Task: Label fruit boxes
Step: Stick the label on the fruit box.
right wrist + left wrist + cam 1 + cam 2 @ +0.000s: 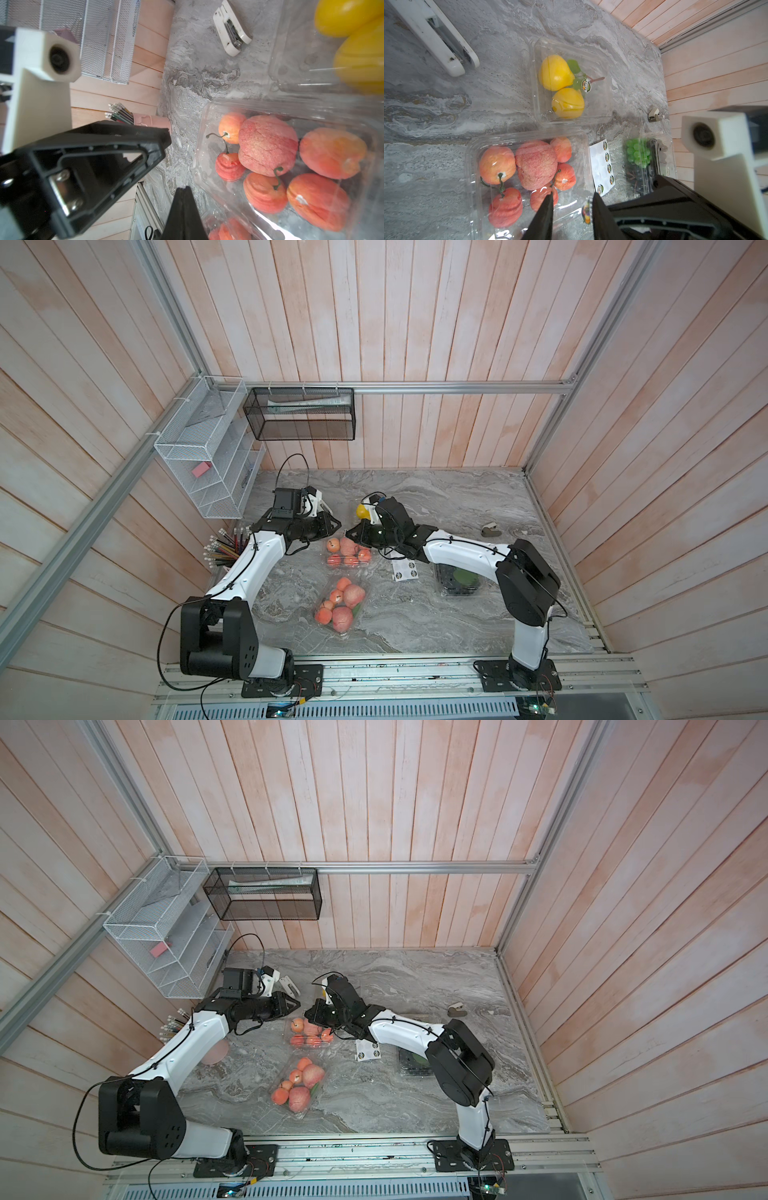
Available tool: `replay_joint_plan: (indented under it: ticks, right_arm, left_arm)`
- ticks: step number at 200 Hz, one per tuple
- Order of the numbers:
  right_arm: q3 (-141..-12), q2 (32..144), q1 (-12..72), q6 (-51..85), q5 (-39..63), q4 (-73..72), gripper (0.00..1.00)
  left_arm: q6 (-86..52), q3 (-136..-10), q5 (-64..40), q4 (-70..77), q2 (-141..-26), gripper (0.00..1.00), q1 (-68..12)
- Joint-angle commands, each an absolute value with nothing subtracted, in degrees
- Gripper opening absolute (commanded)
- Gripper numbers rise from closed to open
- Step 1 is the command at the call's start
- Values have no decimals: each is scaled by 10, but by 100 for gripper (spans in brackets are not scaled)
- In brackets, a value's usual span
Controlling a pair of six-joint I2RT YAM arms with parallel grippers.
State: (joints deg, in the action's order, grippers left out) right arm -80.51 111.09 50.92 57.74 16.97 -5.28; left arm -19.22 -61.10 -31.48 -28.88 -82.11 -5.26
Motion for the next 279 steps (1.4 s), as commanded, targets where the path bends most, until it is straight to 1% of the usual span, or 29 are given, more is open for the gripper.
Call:
replay_joint_plan:
  ticks: [1, 65, 101, 127, 143, 207, 229, 279]
  right_arm:
    - [-835, 1131, 512, 597, 173, 8, 0]
    - [-866, 1181, 512, 619, 200, 49, 0]
    - [-877, 1197, 511, 620, 205, 61, 0]
    - [-876, 1201, 508, 620, 200, 71, 0]
    - [-874, 1201, 508, 620, 198, 75, 0]
    - [-872, 1204, 506, 622, 198, 76, 0]
    - [-869, 1204, 505, 624, 197, 75, 0]
    - [-868, 1206, 505, 627, 199, 70, 0]
  left_arm:
    - [-186, -591, -332, -277, -817, 34, -48]
    - [-197, -555, -352, -266, -821, 32, -49]
    - [-200, -545, -363, -260, -831, 27, -48]
    - [-204, -538, -364, -247, -840, 21, -49]
    - [-208, -535, -369, -239, -846, 15, -49]
    - [-211, -533, -379, -233, -881, 1, -62]
    - [-210, -531, -376, -232, -888, 0, -64]
    - [-208, -526, -374, -226, -914, 0, -67]
